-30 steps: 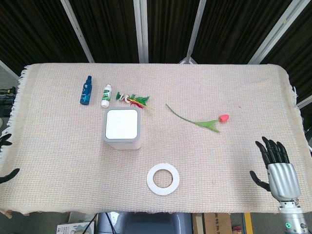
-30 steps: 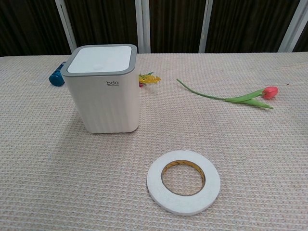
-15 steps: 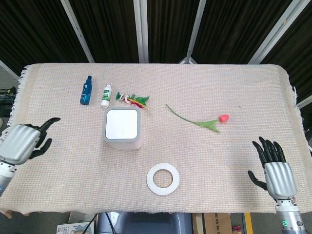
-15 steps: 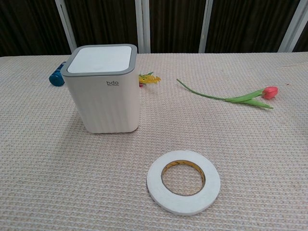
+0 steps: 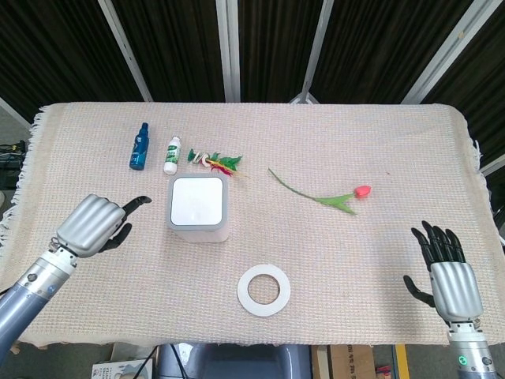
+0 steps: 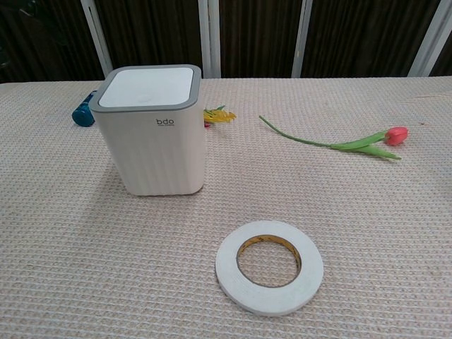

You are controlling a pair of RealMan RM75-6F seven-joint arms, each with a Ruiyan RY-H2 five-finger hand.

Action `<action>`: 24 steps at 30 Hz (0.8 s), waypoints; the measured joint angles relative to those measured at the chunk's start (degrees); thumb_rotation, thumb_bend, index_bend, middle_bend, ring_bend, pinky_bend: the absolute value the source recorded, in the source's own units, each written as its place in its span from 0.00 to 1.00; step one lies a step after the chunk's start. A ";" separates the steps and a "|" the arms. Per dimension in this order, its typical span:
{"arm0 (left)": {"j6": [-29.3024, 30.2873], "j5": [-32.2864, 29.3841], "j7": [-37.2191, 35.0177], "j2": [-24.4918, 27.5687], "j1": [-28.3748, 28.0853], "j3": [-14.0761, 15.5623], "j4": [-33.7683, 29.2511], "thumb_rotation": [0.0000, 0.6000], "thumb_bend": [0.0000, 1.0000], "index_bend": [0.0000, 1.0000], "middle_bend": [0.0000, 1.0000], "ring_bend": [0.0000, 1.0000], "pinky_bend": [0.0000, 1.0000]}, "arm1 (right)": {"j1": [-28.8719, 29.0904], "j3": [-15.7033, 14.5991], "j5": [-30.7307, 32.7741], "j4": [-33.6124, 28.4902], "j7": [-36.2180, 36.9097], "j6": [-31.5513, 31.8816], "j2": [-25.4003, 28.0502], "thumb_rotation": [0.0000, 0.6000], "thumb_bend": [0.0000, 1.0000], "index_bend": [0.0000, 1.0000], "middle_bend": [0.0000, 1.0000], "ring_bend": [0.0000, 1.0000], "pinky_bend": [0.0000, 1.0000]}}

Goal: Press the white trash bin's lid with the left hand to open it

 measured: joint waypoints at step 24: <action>-1.23 -19.63 22.34 -11.29 -13.39 2.68 -2.94 1.00 0.73 0.23 0.85 0.74 0.69 | 0.32 0.66 1.09 0.89 0.73 -0.12 -0.10 1.00 0.27 0.12 0.02 0.00 0.00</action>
